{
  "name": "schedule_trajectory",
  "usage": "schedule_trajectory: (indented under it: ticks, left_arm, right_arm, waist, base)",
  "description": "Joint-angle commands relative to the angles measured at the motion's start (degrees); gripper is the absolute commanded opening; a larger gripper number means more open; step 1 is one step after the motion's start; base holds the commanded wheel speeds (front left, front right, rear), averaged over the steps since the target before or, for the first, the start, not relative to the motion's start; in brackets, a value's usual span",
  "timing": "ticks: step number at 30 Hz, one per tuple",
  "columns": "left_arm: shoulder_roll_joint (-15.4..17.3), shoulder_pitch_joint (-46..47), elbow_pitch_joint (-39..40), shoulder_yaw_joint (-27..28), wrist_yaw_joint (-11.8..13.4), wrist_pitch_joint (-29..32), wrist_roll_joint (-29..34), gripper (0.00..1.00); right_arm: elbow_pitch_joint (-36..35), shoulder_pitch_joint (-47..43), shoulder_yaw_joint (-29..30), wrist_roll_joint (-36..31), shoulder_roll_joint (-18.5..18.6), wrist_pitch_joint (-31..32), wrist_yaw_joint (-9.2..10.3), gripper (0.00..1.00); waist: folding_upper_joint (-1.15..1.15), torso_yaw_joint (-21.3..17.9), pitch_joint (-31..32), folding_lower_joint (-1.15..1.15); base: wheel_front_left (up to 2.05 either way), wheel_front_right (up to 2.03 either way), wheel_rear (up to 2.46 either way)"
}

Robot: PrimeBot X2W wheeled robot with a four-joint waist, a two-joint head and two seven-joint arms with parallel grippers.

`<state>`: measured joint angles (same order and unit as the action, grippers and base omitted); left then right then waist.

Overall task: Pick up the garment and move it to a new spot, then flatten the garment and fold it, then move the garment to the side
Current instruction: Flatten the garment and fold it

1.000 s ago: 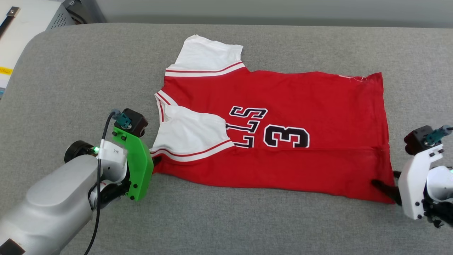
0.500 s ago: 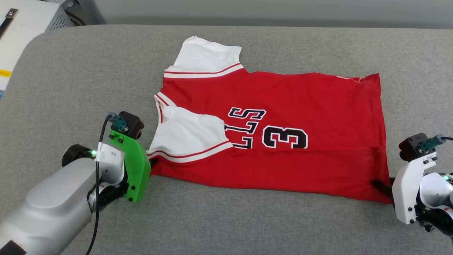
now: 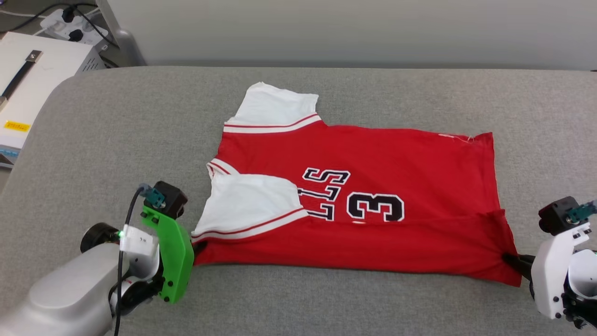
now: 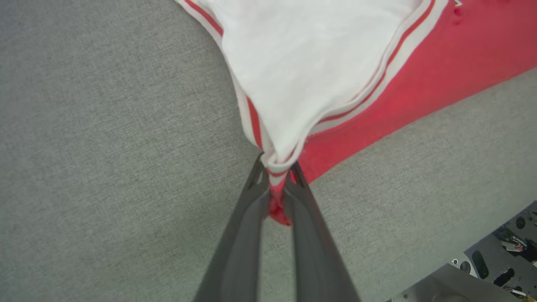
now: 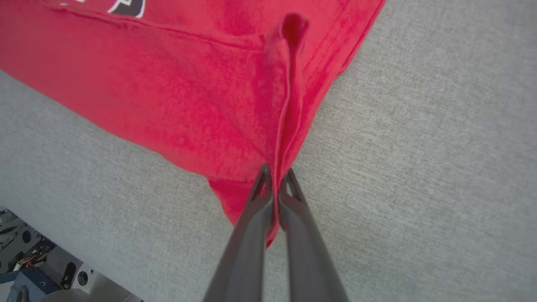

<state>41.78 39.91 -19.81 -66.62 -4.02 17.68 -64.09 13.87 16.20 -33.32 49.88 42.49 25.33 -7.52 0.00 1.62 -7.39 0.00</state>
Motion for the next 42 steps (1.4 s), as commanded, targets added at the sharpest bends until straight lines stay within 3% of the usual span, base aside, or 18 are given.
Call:
schedule_trajectory:
  ticks: [1, 9, 14, 25, 26, 27, 28, 29, 37, 42]
  left_arm:
    - [1.05, -1.46, 0.99, -0.17, 0.75, -0.34, -0.32, 0.00]
    - [3.77, -5.59, 7.74, -0.69, 3.95, -1.27, -0.76, 0.00]
    - [3.89, -7.62, 9.86, -0.90, 5.75, -1.92, -1.34, 0.00]
    - [-0.55, -8.56, 1.89, -0.05, 4.19, -3.57, -4.31, 0.00]
    - [-0.89, -8.61, 1.16, 0.11, 4.00, -3.97, -4.49, 0.15]
    - [-1.05, -8.63, 0.72, 0.22, 3.87, -4.31, -4.53, 0.47]
    - [-1.10, -8.62, 0.29, 0.38, 3.78, -4.80, -4.47, 1.00]
    - [-1.04, -8.57, 0.05, 0.54, 3.77, -5.32, -4.30, 1.00]
    - [2.14, -5.80, 2.03, 3.88, 5.15, -9.39, -3.11, 1.00]
    - [3.52, -1.82, 3.72, 7.06, 7.49, -14.25, -0.27, 1.00]
  right_arm:
    - [-0.61, -1.50, 0.78, 0.50, 0.96, -0.50, 0.03, 0.00]
    - [-4.15, -6.45, 5.25, 0.51, 3.43, 0.39, 0.03, 0.00]
    - [-5.08, -8.59, 8.32, -0.15, 3.01, 2.20, 0.03, 0.00]
    - [-0.07, -7.49, 9.44, -2.59, -2.12, 1.84, 0.03, 0.00]
    - [0.38, -7.41, 9.52, -2.83, -2.38, 1.13, 0.03, 0.07]
    - [0.74, -7.46, 9.63, -2.81, -2.61, 0.64, 0.03, 0.24]
    - [1.04, -7.61, 9.84, -2.65, -2.88, 0.00, 0.03, 0.38]
    - [1.04, -7.73, 10.03, -2.64, -2.99, -0.70, 0.03, 1.00]
    - [-1.46, -8.48, 14.82, -5.27, -4.06, -11.10, 0.03, 1.00]
    - [-3.63, -7.73, 20.63, -10.04, -7.21, -19.19, 0.03, 1.00]
  waist:
    - [0.00, 0.10, 1.08, 0.00]
    - [0.00, 0.07, 1.95, 0.00]
    - [0.00, -0.07, 0.82, 0.00]
    - [0.00, 0.07, -2.38, 0.00]
    - [0.00, 0.12, -2.22, 0.00]
    - [0.00, 0.18, -2.00, 0.00]
    - [0.00, 0.27, -1.63, 0.00]
    - [0.00, 0.34, -1.33, 0.00]
    - [0.00, 0.35, 0.68, 0.00]
    - [0.00, -0.70, 0.58, 0.00]
  base:
    - [0.00, 0.00, 0.00]
    - [0.00, 0.00, 0.00]
    - [0.00, 0.00, 0.00]
    - [0.00, 0.00, 0.00]
    - [0.00, 0.00, 0.00]
    - [0.00, 0.00, 0.00]
    - [0.00, 0.00, 0.00]
    - [0.00, 0.00, 0.00]
    - [0.00, 0.00, 0.00]
    - [0.00, 0.00, 0.00]
